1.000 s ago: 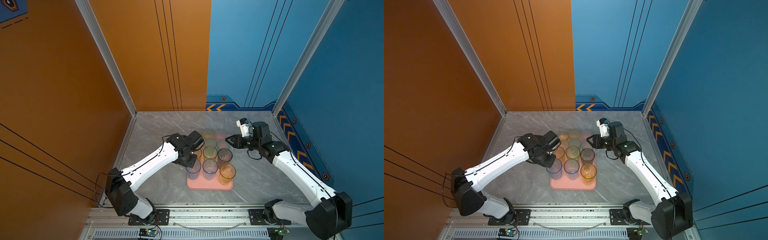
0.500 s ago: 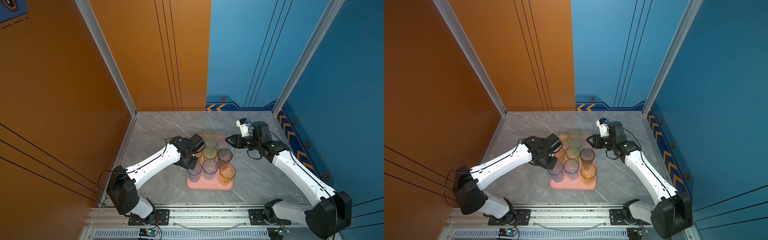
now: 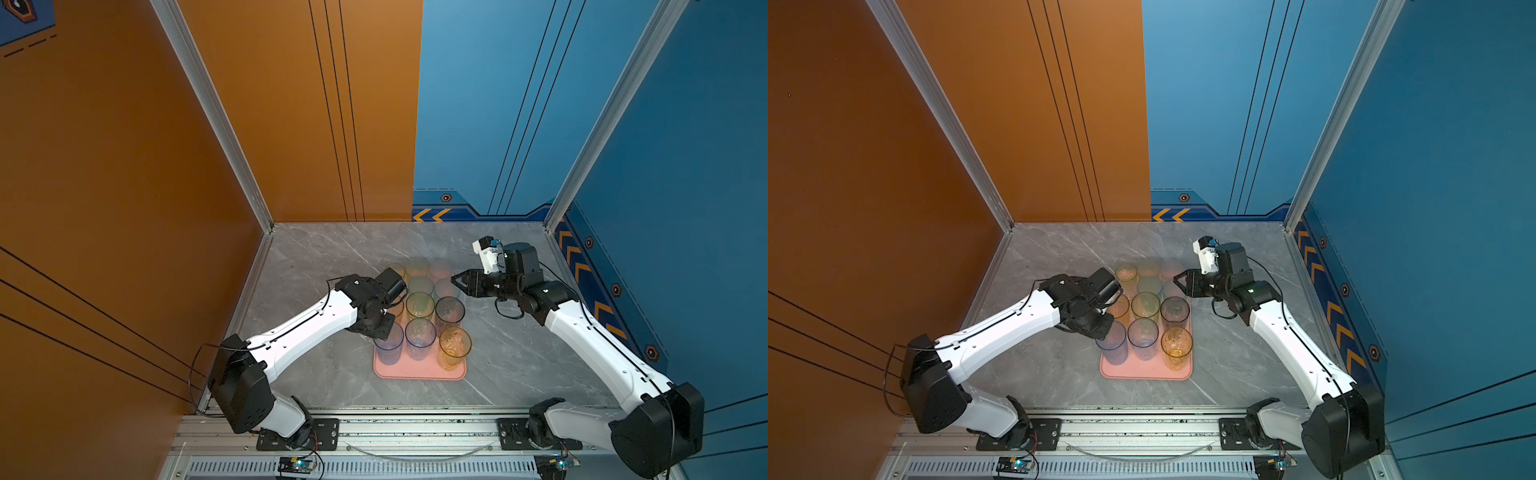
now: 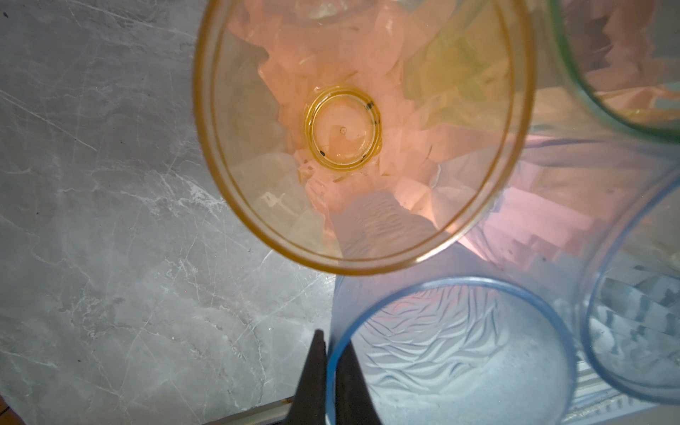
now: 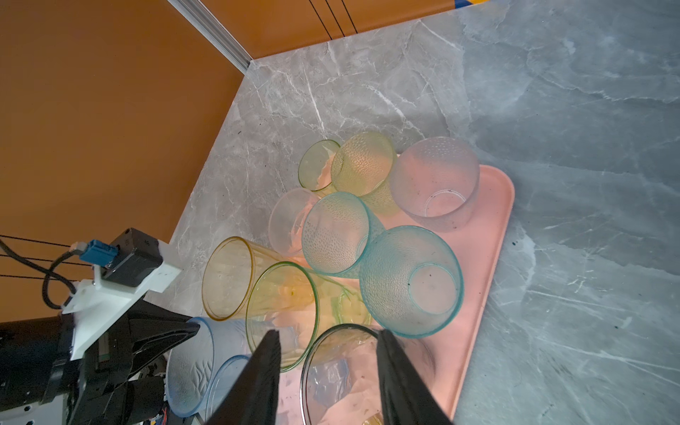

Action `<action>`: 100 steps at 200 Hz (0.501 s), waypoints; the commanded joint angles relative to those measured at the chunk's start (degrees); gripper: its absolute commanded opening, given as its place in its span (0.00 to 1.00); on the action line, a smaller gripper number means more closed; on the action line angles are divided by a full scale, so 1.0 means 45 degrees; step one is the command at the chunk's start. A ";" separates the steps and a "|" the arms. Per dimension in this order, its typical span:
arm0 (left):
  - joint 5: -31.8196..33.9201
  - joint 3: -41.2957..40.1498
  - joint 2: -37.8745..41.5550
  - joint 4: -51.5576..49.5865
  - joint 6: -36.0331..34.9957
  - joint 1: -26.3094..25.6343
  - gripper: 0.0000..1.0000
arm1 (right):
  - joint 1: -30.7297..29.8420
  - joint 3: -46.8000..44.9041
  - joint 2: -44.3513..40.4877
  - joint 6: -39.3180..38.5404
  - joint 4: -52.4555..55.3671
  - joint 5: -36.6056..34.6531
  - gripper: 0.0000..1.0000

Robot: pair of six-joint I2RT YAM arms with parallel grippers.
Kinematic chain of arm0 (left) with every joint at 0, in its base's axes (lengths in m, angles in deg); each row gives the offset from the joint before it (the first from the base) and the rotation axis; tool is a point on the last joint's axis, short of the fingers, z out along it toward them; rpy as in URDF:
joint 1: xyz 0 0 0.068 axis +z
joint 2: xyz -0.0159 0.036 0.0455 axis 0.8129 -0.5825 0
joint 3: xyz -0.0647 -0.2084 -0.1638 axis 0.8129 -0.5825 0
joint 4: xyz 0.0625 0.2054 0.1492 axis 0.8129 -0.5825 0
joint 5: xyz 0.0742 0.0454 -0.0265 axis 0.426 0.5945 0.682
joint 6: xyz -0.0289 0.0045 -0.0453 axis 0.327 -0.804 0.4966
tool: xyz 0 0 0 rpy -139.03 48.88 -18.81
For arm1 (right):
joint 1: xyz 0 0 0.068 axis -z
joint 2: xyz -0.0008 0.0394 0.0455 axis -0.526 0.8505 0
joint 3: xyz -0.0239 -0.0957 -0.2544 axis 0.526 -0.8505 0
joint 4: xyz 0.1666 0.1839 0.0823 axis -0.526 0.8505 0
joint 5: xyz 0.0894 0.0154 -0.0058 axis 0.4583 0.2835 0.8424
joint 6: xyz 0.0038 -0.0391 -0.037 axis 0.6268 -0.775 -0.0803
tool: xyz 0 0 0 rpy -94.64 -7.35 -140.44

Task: Place the glasses into the tray
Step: Place the glass on the tray.

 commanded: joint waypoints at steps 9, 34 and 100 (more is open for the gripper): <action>-0.0250 -0.0209 0.0200 0.0005 -0.0193 0.0073 0.06 | -0.0113 0.0496 0.0149 -0.0178 0.0312 -0.0377 0.42; -0.0283 -0.0168 0.0220 0.0016 -0.0215 0.0070 0.08 | -0.0171 0.0542 0.0205 -0.0178 0.0307 -0.0396 0.42; -0.0244 -0.0082 0.0348 -0.0004 -0.0272 0.0073 0.21 | -0.0223 0.0635 0.0267 -0.0198 0.0346 -0.0435 0.42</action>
